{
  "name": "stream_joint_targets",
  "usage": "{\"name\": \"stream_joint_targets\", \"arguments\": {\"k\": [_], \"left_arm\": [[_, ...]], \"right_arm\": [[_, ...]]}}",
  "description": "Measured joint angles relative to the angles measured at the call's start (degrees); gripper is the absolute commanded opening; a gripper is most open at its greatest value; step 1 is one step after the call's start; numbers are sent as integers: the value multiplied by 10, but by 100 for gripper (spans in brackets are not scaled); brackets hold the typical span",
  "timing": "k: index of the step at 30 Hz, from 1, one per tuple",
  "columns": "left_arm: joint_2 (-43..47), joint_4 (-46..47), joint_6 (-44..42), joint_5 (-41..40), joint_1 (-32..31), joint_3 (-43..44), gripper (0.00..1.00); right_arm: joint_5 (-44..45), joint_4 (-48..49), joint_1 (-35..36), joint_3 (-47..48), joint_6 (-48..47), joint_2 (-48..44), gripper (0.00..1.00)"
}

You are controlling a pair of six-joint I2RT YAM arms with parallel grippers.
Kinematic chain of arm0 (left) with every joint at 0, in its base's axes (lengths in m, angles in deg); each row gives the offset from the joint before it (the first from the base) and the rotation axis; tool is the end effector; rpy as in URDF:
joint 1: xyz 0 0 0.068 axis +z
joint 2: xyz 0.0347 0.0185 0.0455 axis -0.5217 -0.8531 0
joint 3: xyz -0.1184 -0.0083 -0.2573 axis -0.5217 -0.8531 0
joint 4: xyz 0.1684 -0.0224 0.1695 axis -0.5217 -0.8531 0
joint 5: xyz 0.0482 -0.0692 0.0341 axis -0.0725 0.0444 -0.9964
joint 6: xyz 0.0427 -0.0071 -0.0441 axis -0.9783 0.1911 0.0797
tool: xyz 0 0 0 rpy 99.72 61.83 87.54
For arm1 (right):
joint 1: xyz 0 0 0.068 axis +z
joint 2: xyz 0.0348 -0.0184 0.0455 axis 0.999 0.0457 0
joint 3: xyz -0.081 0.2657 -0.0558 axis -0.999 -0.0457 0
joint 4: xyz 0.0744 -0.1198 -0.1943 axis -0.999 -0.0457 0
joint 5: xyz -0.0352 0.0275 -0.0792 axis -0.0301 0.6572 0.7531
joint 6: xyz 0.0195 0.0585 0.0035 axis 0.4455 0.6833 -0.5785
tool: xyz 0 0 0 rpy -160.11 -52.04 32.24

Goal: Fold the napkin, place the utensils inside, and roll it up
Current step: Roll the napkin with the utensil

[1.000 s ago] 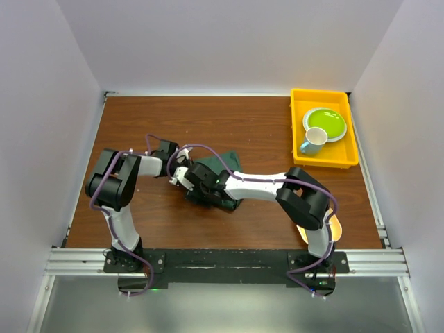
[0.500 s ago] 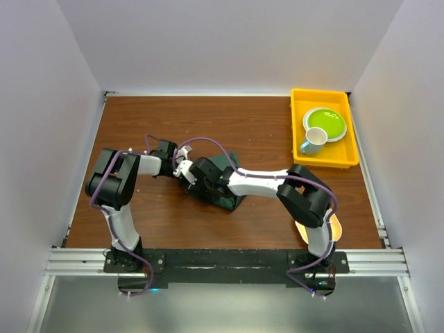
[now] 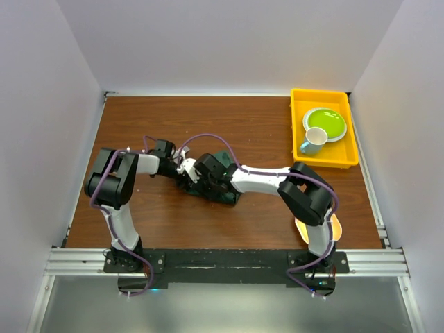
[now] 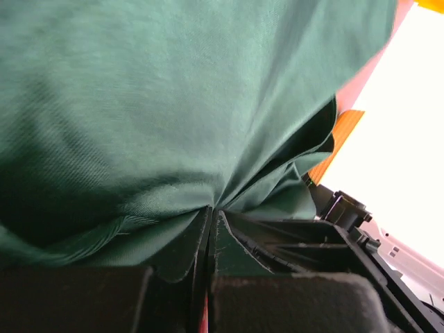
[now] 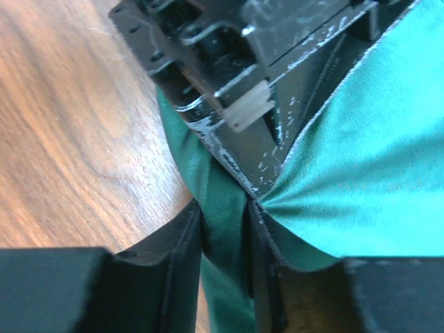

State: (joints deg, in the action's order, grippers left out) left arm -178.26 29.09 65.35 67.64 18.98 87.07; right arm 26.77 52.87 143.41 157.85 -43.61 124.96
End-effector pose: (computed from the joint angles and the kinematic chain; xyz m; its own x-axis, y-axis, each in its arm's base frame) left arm 0.3015 -0.1019 0.1175 -0.9662 -0.2254 0.1249 -0.2374 0.5905 -0.7713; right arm 0.2278 0.3406 0.1733 -0.3544 -0.7177 -0.5994 -0.8818 0.4698 -0.0411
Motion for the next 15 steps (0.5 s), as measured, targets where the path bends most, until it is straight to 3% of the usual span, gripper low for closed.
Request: {"name": "stream_joint_targets", "arguments": {"k": [8,15], "left_arm": [[23,-66,-25,-75,15,46,25],[103,-122,-35,-182,62,99,34]], "right_arm": [[-136,5,-41,20,35,20,5],[-320,-1,-103,47,101,65,5]]}}
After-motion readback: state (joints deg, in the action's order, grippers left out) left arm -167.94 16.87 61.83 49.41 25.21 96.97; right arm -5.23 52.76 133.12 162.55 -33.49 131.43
